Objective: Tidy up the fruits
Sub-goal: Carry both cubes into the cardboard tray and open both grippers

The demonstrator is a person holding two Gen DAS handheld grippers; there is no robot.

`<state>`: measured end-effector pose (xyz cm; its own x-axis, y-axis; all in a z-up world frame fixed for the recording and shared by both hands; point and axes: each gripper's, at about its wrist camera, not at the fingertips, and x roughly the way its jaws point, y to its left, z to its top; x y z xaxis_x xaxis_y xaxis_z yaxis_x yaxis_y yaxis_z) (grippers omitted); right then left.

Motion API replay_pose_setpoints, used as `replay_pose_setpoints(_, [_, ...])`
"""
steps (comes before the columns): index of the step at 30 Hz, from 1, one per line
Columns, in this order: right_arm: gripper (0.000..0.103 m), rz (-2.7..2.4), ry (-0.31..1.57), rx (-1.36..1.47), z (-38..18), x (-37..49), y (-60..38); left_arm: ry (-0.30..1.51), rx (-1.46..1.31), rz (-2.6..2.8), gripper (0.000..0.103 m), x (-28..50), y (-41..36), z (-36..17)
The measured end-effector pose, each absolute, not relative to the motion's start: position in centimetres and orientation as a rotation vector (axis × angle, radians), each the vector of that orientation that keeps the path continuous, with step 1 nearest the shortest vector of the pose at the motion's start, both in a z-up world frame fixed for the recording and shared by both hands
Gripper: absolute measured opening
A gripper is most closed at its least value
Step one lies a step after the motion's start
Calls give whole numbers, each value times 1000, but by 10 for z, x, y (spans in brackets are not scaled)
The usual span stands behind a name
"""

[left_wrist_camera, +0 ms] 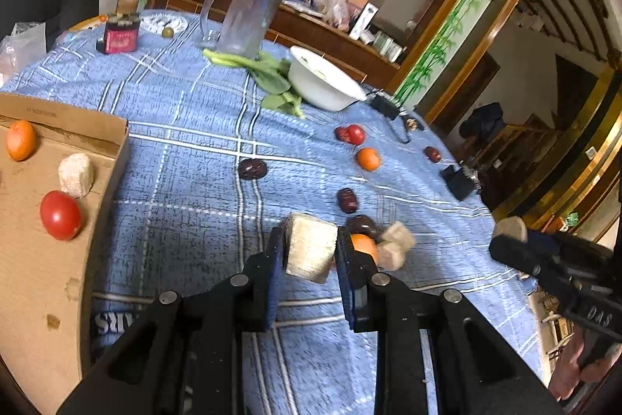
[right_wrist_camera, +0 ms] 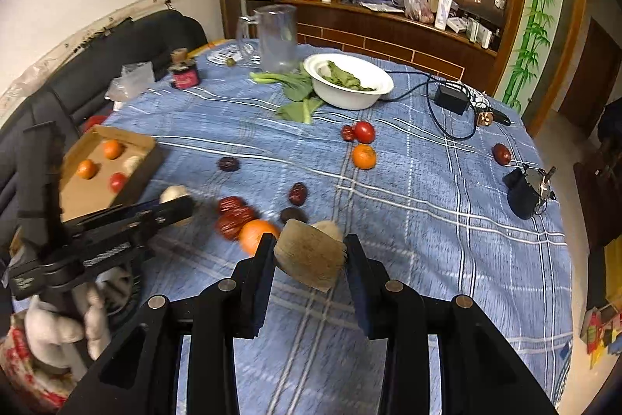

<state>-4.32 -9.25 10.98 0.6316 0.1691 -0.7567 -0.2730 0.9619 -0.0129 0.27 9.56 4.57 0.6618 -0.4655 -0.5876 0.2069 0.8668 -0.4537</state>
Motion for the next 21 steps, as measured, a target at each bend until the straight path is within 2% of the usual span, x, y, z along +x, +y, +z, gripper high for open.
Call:
replay_pose_setpoints(6, [38, 323, 831, -157, 120, -71, -57, 697, -376, -398, 24, -49, 131, 75])
replay_pose_setpoints(13, [38, 474, 821, -153, 119, -78, 14, 666, -271, -202, 25, -76, 218, 105])
replay_pose_setpoints(21, [39, 632, 869, -136, 98, -69, 104, 794, -219, 15, 25, -55, 302, 84])
